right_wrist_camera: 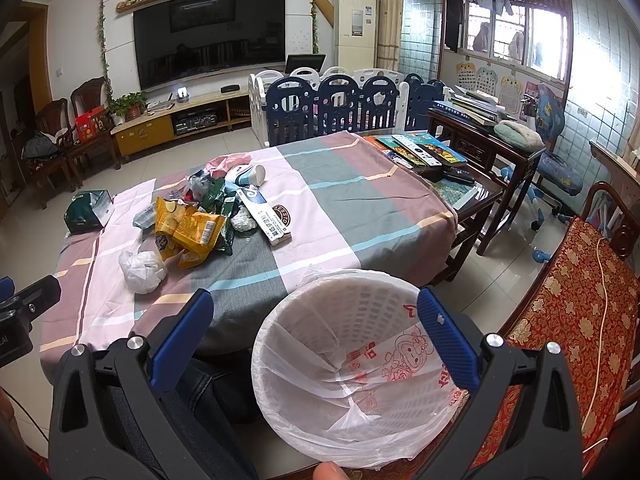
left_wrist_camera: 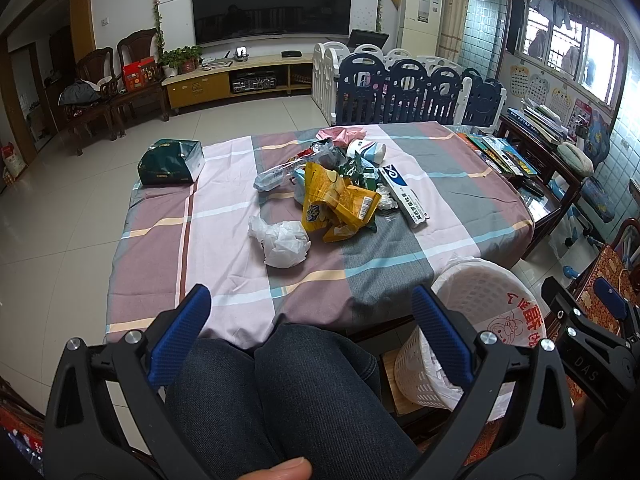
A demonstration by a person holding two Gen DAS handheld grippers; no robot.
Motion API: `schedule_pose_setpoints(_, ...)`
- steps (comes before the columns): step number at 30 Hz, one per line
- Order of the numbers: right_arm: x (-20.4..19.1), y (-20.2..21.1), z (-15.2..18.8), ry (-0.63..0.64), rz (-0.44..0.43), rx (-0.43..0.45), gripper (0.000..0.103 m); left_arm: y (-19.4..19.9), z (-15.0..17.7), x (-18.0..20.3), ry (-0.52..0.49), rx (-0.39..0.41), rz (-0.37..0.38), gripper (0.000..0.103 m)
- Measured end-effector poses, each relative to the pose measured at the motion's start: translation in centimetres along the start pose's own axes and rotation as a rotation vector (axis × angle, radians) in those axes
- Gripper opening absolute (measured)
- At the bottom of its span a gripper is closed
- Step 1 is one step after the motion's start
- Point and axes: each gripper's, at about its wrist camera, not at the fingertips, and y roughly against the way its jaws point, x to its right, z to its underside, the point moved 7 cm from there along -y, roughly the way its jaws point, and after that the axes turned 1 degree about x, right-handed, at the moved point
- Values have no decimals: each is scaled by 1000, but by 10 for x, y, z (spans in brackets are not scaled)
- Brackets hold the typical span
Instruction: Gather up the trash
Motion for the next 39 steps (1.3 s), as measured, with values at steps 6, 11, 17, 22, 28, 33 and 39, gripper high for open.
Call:
schedule_pose_setpoints(6, 0, 0, 1, -2, 0, 0, 100, 0, 0, 0, 0, -1, 0, 100)
schedule_pose_setpoints(11, 1, 0, 0, -2, 0, -1, 100, -1, 2, 1, 0, -4, -1, 100)
schedule_pose_setpoints(17, 0, -8, -1, -8, 1, -8, 100, -9, -1, -16, 59, -1, -8, 100)
schedule_pose_setpoints(22, -17, -44, -4, 2, -92, -64, 100, -30, 1, -69, 213, -9, -61, 99)
schedule_pose_setpoints(28, -81, -115, -15, 86, -250, -128, 79, -64, 14, -110, 323, -58, -105, 74)
schedule_pose_setpoints(33, -163, -182, -37, 188, -387, -181, 83, -99, 25, -129, 389, -147, -107, 79)
schedule_pose_setpoints(39, -221, -235, -21, 441, -304, -207, 85, -137, 26, -147, 474, -224, -129, 87)
